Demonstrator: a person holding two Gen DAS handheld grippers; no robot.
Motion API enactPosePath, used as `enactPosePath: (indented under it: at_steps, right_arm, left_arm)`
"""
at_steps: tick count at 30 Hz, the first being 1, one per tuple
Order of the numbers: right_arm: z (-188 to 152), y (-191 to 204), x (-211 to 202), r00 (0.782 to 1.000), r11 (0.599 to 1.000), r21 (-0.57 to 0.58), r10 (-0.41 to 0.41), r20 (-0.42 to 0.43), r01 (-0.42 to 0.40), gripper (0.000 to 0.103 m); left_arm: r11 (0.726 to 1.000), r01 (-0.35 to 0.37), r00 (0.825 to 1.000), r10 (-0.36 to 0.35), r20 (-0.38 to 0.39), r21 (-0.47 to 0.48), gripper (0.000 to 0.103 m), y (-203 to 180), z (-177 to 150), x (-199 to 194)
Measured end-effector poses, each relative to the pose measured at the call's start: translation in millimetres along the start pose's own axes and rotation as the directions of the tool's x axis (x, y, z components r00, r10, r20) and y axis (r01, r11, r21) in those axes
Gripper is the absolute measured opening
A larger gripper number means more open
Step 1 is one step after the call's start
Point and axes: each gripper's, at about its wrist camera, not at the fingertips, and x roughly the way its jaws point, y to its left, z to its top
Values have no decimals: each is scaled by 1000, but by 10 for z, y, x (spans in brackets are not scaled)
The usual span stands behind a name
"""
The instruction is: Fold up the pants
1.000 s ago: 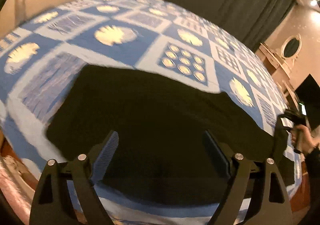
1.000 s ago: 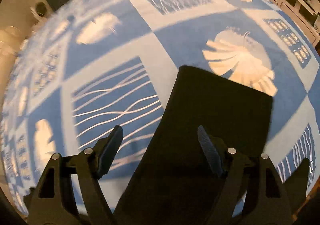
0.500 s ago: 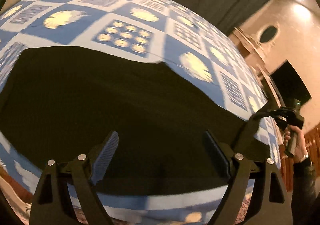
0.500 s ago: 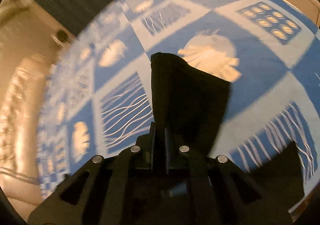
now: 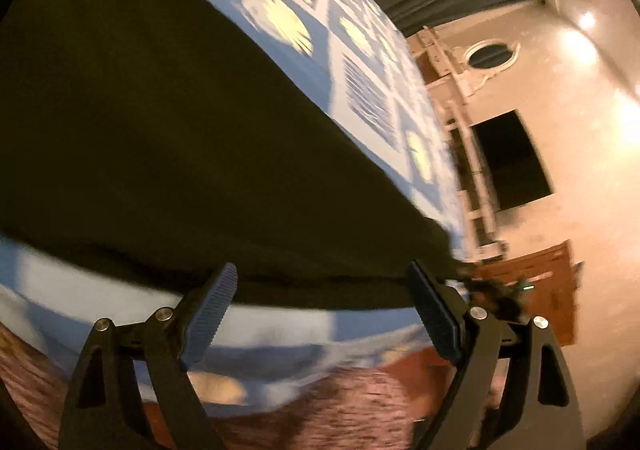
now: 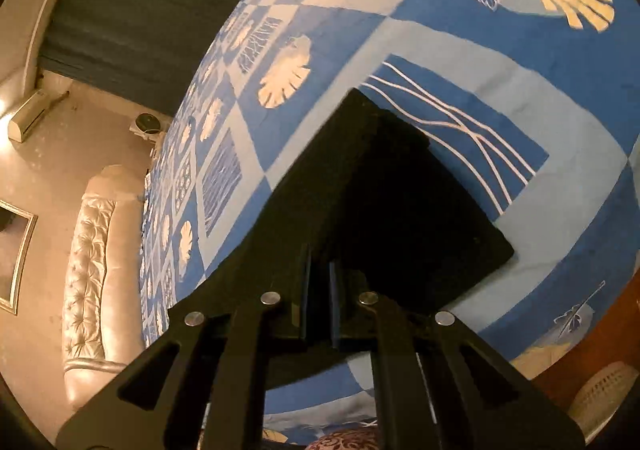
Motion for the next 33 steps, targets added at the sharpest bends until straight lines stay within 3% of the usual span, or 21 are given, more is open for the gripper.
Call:
enactPosePath:
  at_steps: [3,7,13,19,20,23,24,27,33]
  right_arm:
    - [18,39,-23,1000,1000,-13,23,9,-23,7]
    - [80,102,-50,998,998,-11,65,18,-64,7]
    - [92,44,-28,996,996,0,86,9,-86,8]
    - [59,-89,37,996,995,26,92,-5,-91,9]
    - [53,-105,43,996,995,27,91,-7,-91,9]
    - [34,-161,72,996,995,37,92,-13,-92,9]
    - [29,-169,76,996,995,38,92,-14,-91,9]
    - [7,-212,86,996,995,37,91,-17,-90,9]
    - [-66,-158,-67,995,996,2,89,33,-89,8]
  left_arm:
    - [996,58,998,-59,-3,-68,85,-68,-128,191]
    - [981,82,997,-82,6,-175,85,-31,-217,378]
    - [978,74,993,-55,101,-196,85,-33,-186,391]
    - [963,59,990,-24,135,-262,85,71,-181,427]
    - [959,54,990,-14,144,-278,80,76,-182,426]
    - [953,-32,990,72,124,-300,29,126,-156,451]
    - [948,-55,989,95,113,-313,20,162,-146,467]
    - [926,-50,988,100,116,-375,12,262,-169,459]
    - [972,-114,967,157,201,-207,8,-80,-180,224]
